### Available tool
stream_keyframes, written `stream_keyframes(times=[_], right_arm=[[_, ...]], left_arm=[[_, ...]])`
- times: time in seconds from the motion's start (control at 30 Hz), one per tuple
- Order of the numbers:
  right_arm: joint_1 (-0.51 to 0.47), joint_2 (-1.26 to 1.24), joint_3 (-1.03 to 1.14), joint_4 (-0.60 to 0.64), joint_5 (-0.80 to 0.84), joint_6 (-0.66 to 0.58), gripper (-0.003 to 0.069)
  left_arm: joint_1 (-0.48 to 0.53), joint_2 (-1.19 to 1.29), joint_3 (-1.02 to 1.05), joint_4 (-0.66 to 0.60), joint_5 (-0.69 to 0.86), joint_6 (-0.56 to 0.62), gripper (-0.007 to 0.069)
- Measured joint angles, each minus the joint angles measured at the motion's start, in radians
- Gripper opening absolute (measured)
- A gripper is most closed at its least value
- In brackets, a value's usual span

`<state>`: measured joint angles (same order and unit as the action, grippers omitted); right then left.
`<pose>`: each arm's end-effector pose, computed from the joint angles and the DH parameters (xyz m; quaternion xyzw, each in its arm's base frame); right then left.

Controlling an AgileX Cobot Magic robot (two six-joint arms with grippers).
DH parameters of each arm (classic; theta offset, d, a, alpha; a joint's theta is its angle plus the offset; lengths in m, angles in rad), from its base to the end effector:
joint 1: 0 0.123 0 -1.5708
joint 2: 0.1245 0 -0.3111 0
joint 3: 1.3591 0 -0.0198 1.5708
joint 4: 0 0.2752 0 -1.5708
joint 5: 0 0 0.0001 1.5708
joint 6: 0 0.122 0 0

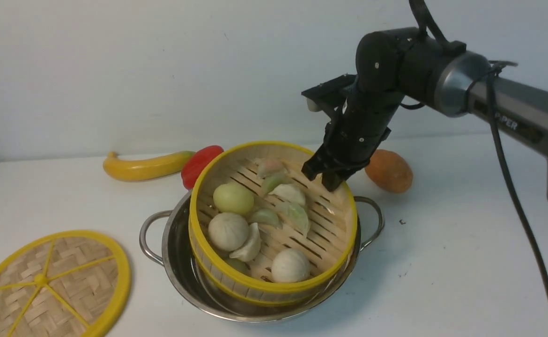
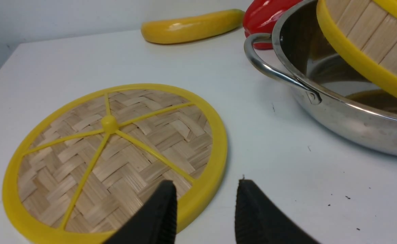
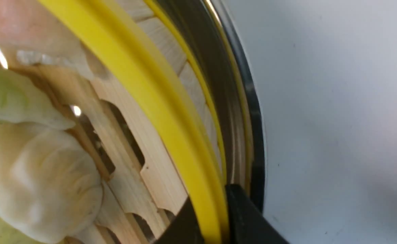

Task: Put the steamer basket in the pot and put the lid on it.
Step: Use the right arm to put the steamer into the iron steamer pot in the middle

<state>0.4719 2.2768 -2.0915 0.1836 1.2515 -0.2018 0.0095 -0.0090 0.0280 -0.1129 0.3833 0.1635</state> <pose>0.4646 0.2608 0.2085 -0.3092 0.9404 0.1037 0.0968 0.0802 -0.0044 0.1597 0.0323 0.8079 0.0030 0.5884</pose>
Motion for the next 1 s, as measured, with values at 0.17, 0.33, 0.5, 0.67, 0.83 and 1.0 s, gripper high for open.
stream_keyframes(times=[0.17, 0.33, 0.5, 0.67, 0.83, 1.0], right_arm=[[0.018, 0.000, -0.027, 0.001, 0.000, -0.006, 0.0025], [0.020, 0.009, -0.029, -0.005, 0.001, -0.007, 0.0025], [0.020, 0.029, -0.029, -0.026, 0.001, -0.007, 0.0025], [0.020, 0.036, -0.029, -0.029, 0.001, -0.007, 0.0026], [0.020, 0.038, -0.029, -0.029, 0.001, -0.006, 0.0027], [0.020, 0.038, -0.029, -0.043, 0.001, -0.006, 0.0048]], left_arm=[[0.000, 0.000, 0.000, 0.000, 0.000, 0.000, 0.0238], [0.000, 0.000, 0.000, 0.000, 0.000, 0.000, 0.0238], [0.000, 0.000, 0.000, 0.000, 0.000, 0.000, 0.0238], [0.000, 0.000, 0.000, 0.000, 0.000, 0.000, 0.0238], [0.000, 0.000, 0.000, 0.000, 0.000, 0.000, 0.0238], [0.000, 0.000, 0.000, 0.000, 0.000, 0.000, 0.0238]])
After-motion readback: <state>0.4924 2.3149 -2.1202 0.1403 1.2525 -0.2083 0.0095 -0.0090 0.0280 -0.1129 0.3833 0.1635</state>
